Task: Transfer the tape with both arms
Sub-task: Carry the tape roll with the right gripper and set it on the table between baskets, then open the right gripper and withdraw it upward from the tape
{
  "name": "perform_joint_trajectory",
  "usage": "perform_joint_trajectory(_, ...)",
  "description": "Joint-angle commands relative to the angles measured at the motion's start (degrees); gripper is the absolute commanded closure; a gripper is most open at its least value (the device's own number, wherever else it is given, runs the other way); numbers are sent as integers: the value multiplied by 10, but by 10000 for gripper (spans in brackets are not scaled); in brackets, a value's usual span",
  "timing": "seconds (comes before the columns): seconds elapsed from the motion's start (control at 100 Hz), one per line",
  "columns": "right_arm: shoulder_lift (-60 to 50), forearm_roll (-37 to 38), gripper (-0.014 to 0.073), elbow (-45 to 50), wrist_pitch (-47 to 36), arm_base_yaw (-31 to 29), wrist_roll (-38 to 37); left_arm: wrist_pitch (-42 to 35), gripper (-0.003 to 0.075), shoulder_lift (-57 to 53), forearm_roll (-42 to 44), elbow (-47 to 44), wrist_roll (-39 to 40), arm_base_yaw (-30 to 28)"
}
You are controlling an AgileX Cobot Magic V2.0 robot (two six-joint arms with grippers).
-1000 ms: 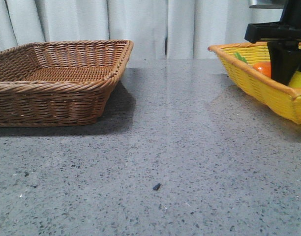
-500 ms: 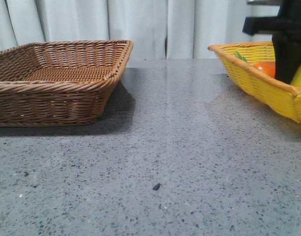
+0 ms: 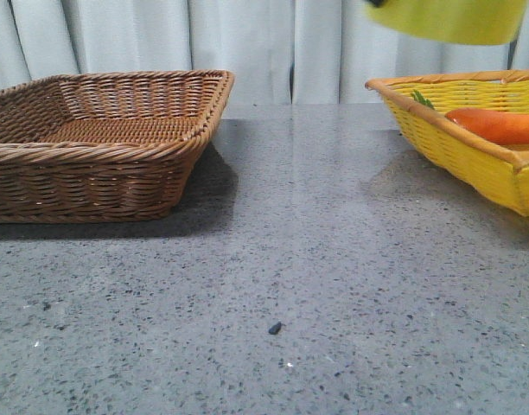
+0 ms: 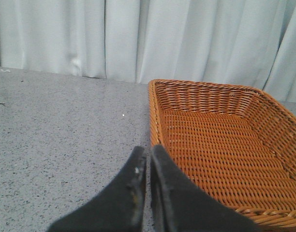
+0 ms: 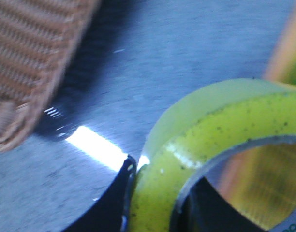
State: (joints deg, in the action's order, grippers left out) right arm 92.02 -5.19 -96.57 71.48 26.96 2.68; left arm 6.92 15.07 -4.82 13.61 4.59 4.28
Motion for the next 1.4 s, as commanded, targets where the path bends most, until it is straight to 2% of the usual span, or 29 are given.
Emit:
perform_joint_trajectory(0.0,-9,1,659,-22,10,42,8,-46,741,10,-2,22,3,-2)
perform_joint_trajectory(0.18,48,6,659,-22,6,90,8,-46,741,10,-2,22,3,-2)
perform_joint_trajectory(0.52,123,19,648,-22,-5,92,8,-46,741,10,-2,22,3,-2)
perform_joint_trajectory(0.57,123,19,612,-22,-9,92,8,-46,741,10,-2,22,3,-2)
perform_joint_trajectory(0.74,123,19,396,-22,-8,92,8,-46,741,10,-2,22,3,-2)
perform_joint_trajectory(0.86,123,19,344,-22,-1,92,8,-41,740,10,-2,22,3,-2)
perform_joint_trajectory(1.2,71,21,364,-25,-12,92,8,-40,739,10,-1,22,2,-2)
perform_joint_trajectory(1.27,46,21,426,-25,-16,92,6,-40,739,10,-1,22,0,-2)
perform_joint_trajectory(1.34,16,21,532,-25,-26,92,3,-40,734,10,2,22,-1,-2)
perform_joint_trajectory(1.39,-7,21,612,-25,-36,92,3,-39,702,10,11,24,-1,-2)
